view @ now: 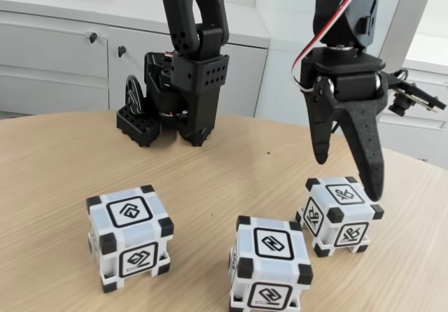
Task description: Stack cubes from left to right.
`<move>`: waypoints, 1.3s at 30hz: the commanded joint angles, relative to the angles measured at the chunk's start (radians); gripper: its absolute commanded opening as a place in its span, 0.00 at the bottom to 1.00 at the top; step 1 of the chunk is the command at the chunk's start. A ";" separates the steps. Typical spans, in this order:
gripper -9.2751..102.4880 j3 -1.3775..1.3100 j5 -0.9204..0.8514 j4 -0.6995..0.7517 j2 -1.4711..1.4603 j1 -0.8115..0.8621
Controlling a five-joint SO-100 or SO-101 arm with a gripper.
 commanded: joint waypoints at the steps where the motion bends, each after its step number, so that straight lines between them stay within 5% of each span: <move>1: 0.50 -0.046 -0.026 -0.044 -0.002 0.011; 23: 0.51 -0.046 -0.023 -0.101 -0.140 0.137; 39: 0.50 -0.101 -0.247 -0.100 -0.138 0.161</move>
